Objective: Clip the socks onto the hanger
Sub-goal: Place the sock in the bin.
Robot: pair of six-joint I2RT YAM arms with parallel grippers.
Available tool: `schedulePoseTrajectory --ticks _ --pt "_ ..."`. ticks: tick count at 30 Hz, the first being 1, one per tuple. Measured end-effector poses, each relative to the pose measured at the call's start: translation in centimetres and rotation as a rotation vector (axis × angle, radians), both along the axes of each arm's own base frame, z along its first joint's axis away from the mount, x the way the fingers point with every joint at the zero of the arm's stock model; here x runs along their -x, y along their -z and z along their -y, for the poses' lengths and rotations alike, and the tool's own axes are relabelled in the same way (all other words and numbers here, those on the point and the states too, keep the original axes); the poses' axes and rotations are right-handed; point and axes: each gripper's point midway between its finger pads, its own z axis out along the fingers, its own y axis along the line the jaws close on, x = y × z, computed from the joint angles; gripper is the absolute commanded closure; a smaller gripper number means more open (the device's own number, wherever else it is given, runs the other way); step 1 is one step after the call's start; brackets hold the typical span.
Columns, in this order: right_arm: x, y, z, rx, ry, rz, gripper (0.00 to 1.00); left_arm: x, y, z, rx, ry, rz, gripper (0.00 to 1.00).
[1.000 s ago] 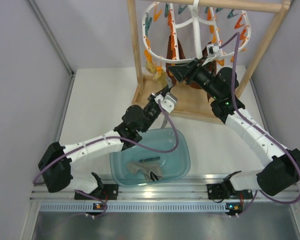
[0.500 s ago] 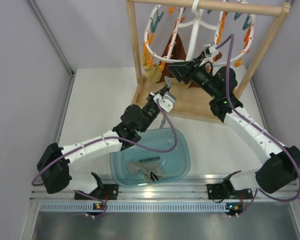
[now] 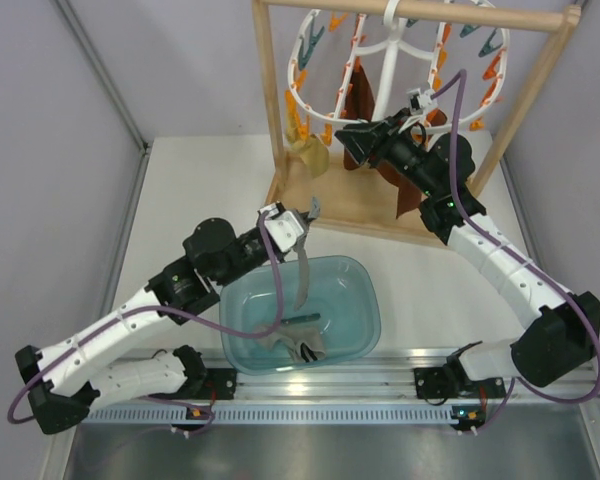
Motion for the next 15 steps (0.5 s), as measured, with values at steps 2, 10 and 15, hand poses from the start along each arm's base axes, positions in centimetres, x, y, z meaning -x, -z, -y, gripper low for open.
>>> schedulePoseTrajectory --ticks 2,10,15 --pt "0.0 0.0 0.0 0.003 0.001 0.002 0.62 1.5 0.9 -0.6 -0.021 0.038 -0.06 1.0" --pt "0.0 0.0 0.0 0.006 0.002 0.0 0.63 4.3 6.6 0.4 -0.143 0.161 -0.256 0.36" --pt "0.0 -0.1 0.0 0.006 0.002 0.003 0.63 1.8 9.1 1.5 -0.149 0.072 -0.334 0.29"
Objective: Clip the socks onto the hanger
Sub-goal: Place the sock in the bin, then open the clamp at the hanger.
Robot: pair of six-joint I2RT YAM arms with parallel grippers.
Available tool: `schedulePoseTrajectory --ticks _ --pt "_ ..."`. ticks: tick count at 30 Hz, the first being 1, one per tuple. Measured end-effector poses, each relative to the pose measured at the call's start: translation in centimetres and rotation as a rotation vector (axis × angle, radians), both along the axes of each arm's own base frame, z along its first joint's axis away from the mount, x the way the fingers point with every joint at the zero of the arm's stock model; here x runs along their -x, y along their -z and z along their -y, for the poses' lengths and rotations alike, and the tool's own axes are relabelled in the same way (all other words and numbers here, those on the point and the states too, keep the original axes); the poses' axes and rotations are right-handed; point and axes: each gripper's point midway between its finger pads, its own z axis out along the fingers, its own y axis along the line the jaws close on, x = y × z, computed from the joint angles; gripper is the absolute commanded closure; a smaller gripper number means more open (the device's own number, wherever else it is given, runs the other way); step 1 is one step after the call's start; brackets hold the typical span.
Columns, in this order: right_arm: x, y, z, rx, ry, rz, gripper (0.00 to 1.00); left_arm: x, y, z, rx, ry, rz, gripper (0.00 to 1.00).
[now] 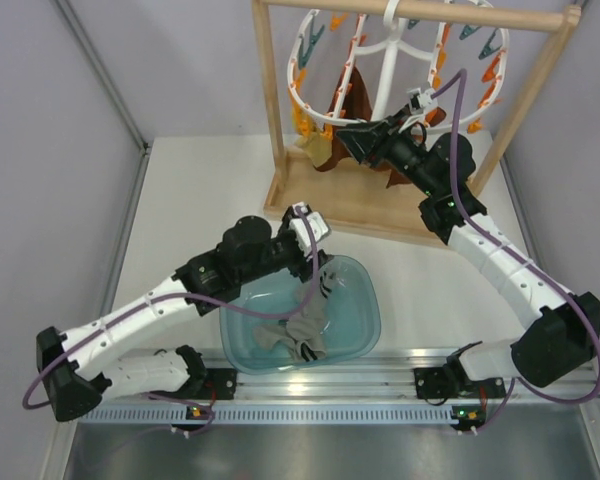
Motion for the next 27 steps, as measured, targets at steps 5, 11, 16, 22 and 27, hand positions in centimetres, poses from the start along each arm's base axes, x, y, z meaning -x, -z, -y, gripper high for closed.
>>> schedulePoseTrajectory --ticks 5,11,16,22,27 --pt "0.0 0.0 0.0 0.001 0.0 0.0 0.64 -6.4 -1.4 -0.5 0.128 -0.199 0.021 0.18" --pt "0.0 -0.1 0.0 0.003 0.001 0.004 0.63 -11.2 -6.1 -0.5 0.35 -0.291 0.173 0.16" --pt "0.2 -0.3 0.1 0.003 0.002 0.004 0.63 -14.6 -6.7 -0.5 0.442 -0.333 0.23 0.19" --pt "0.4 -0.6 0.2 0.002 0.001 0.011 0.63 -18.4 -5.6 -1.2 0.491 -0.352 0.268 0.25" --pt "0.6 -0.8 0.3 0.001 0.001 0.018 0.63 -18.1 -6.4 0.3 0.534 -0.26 0.319 0.27"
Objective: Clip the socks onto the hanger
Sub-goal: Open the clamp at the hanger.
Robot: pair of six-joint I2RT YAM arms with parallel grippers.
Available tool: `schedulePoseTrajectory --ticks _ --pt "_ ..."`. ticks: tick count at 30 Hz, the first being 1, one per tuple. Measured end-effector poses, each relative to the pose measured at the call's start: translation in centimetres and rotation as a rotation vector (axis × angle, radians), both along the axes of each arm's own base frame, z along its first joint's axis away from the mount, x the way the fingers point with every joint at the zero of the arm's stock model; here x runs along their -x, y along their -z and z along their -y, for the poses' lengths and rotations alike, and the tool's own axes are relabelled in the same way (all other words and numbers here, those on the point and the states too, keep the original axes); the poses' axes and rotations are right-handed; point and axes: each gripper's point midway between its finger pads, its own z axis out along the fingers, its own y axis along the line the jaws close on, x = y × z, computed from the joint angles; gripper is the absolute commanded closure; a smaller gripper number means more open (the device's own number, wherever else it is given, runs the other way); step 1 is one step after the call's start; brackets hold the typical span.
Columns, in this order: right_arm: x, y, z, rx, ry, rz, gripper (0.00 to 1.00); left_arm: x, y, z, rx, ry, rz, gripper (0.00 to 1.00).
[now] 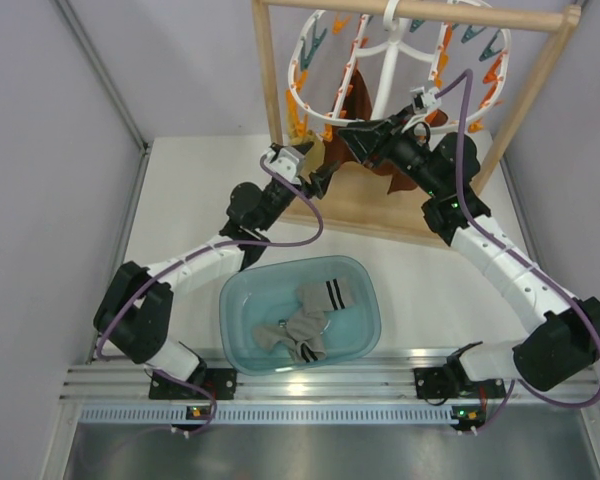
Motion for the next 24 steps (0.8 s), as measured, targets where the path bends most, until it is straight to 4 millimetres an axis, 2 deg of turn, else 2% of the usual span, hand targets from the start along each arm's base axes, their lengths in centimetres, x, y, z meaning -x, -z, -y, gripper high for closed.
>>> schedulePoseTrajectory --ticks 5,11,20,24 --pt "0.0 0.0 0.0 0.005 0.0 0.005 0.63 0.8 -2.4 0.7 0.035 0.052 0.092 0.31" --pt "0.1 0.0 0.0 0.005 0.0 0.006 0.63 0.2 -3.8 1.4 0.051 0.059 0.145 0.36" --pt "0.3 -0.4 0.2 0.002 0.0 0.014 0.64 -1.4 -2.7 2.5 0.028 0.054 0.14 0.35" --pt "0.4 -0.5 0.2 0.004 0.001 0.019 0.64 -2.0 -2.5 2.8 0.02 0.047 0.146 0.44"
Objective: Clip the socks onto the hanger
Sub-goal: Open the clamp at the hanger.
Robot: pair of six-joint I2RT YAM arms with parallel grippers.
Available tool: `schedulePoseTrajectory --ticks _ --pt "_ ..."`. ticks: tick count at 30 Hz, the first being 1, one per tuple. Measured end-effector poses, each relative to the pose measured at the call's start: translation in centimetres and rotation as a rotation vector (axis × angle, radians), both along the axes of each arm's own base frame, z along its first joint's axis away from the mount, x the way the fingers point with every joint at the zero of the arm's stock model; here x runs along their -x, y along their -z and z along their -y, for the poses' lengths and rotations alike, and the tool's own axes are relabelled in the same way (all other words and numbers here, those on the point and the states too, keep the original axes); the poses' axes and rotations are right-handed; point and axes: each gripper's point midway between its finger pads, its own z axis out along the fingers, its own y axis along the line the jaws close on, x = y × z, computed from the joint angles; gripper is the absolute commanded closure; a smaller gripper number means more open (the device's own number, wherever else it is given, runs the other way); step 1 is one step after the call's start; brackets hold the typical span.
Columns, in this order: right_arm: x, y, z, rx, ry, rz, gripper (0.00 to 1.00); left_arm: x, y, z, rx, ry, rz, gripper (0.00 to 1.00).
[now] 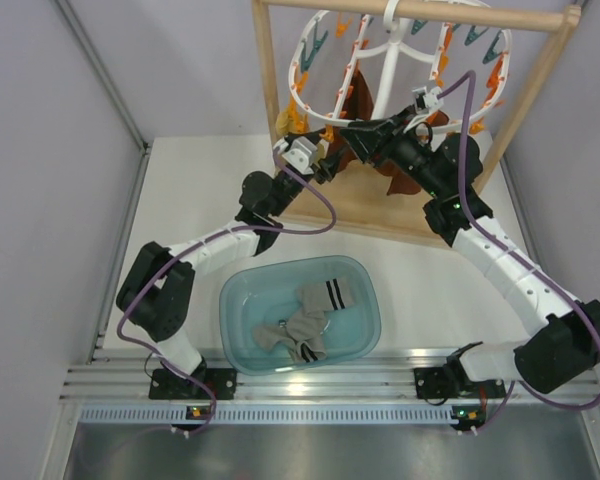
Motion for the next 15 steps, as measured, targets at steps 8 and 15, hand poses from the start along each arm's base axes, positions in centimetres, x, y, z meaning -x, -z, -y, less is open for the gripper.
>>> schedulePoseTrajectory --ticks 8,15 --pt "0.2 -0.2 0.1 0.001 0.0 0.008 0.66 0.0 0.0 -0.2 -0.023 -0.011 0.016 0.84" --pt "1.3 -1.2 0.2 0.003 -0.029 0.043 0.63 2.6 -0.8 -1.3 -0.118 0.018 -0.02 1.0"
